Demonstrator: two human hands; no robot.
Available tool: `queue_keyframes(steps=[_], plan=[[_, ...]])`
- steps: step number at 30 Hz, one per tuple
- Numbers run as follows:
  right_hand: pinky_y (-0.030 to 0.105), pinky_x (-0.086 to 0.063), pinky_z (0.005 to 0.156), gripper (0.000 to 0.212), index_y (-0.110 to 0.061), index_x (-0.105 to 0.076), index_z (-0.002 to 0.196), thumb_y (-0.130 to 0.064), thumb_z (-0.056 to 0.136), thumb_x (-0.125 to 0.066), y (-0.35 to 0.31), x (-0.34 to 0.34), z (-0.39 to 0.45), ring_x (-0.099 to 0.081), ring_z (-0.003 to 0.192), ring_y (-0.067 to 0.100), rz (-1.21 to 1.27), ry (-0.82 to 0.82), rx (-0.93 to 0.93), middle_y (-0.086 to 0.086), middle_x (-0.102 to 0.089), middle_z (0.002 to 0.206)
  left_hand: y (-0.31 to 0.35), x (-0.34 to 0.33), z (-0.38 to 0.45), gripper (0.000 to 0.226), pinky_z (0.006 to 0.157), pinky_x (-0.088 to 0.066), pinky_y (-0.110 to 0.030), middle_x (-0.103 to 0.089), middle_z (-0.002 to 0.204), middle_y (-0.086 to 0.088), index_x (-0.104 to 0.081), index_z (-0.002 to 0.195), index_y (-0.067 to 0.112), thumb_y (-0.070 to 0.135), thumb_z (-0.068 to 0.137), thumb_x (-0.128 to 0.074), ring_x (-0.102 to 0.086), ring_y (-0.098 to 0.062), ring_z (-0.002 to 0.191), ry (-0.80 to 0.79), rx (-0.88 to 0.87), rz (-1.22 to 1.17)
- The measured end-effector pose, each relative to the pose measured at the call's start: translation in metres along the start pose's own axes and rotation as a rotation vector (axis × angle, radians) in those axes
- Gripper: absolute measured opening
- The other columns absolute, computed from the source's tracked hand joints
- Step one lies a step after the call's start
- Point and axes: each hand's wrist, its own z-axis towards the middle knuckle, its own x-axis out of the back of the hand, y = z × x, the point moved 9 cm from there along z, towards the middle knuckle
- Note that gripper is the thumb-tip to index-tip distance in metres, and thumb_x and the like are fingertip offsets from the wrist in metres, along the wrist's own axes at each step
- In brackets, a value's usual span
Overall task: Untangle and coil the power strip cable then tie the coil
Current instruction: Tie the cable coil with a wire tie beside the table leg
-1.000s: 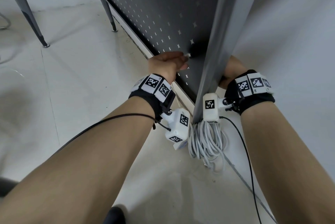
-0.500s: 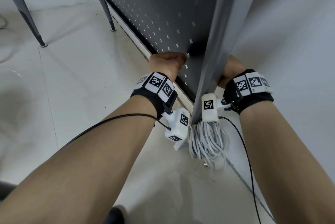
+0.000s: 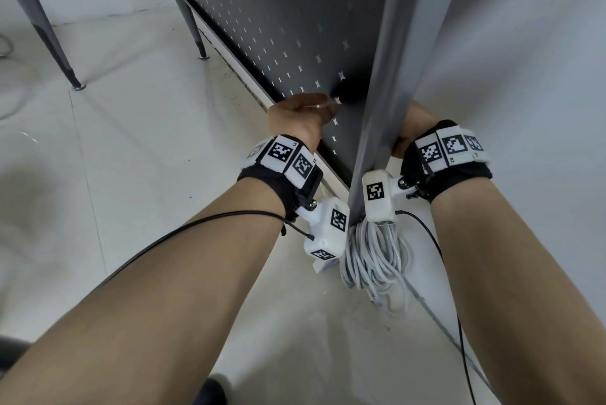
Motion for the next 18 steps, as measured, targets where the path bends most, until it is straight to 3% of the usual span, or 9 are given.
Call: queue_keyframes(steps=[3, 7, 9, 12, 16, 18], plan=[[0.021, -0.049, 0.045, 0.028, -0.003, -0.056, 0.077, 0.004, 0.1, -0.041, 0.004, -0.002, 0.0, -0.061, 0.044, 0.012, 0.043, -0.018, -0.008, -0.001, -0.061, 0.048, -0.001, -0.004, -0.003, 0.012, 0.07, -0.048, -0.023, -0.071, 0.068, 0.006, -0.074, 0.077, 0.019, 0.018, 0.072, -0.086, -0.052, -0.001, 0.048, -0.023, 0.015, -0.002], [0.023, -0.05, 0.047, 0.028, -0.003, -0.055, 0.075, 0.005, 0.098, -0.042, 0.003, -0.001, -0.001, -0.061, 0.046, 0.013, 0.034, -0.009, 0.001, 0.001, -0.062, 0.049, 0.0, -0.005, -0.004, 0.01, 0.065, -0.047, -0.021, -0.066, 0.056, 0.014, -0.078, 0.081, 0.021, 0.026, 0.075, -0.084, -0.051, 0.002, 0.043, -0.026, -0.004, 0.001], [0.03, -0.05, 0.056, 0.023, -0.003, -0.059, 0.083, 0.002, 0.099, -0.044, 0.003, -0.001, 0.0, -0.062, 0.059, 0.021, 0.017, -0.003, -0.006, 0.009, -0.063, 0.064, 0.002, -0.006, -0.004, 0.004, 0.066, -0.049, -0.02, -0.067, 0.058, 0.015, -0.078, 0.083, 0.019, 0.015, 0.082, -0.077, -0.055, 0.003, 0.047, -0.015, 0.008, -0.018], [0.038, -0.04, 0.066, 0.018, -0.002, -0.057, 0.088, -0.002, 0.1, -0.044, 0.002, -0.002, -0.001, -0.051, 0.069, 0.031, -0.034, 0.011, -0.032, 0.02, -0.053, 0.079, 0.005, -0.008, -0.003, 0.032, 0.055, -0.044, -0.016, -0.068, 0.062, 0.008, -0.077, 0.083, 0.012, -0.01, 0.084, -0.055, -0.059, -0.002, 0.056, -0.038, 0.015, -0.036], [0.027, -0.045, 0.051, 0.038, -0.008, -0.063, 0.068, 0.001, 0.099, -0.043, 0.0, -0.005, -0.005, -0.058, 0.05, 0.02, 0.012, -0.043, -0.012, 0.006, -0.06, 0.056, 0.007, -0.004, -0.005, 0.033, 0.047, -0.041, -0.018, -0.072, 0.074, -0.005, -0.072, 0.079, 0.015, -0.013, 0.083, -0.055, -0.057, -0.012, 0.06, -0.033, 0.036, -0.069], [0.03, -0.046, 0.055, 0.044, -0.009, -0.065, 0.064, 0.003, 0.099, -0.042, 0.001, -0.007, -0.006, -0.059, 0.05, 0.019, -0.002, -0.07, -0.014, 0.005, -0.06, 0.054, 0.009, -0.003, -0.007, 0.029, 0.048, -0.043, -0.019, -0.073, 0.083, -0.014, -0.065, 0.079, 0.013, -0.014, 0.081, -0.058, -0.062, -0.016, 0.062, -0.004, 0.042, -0.053]])
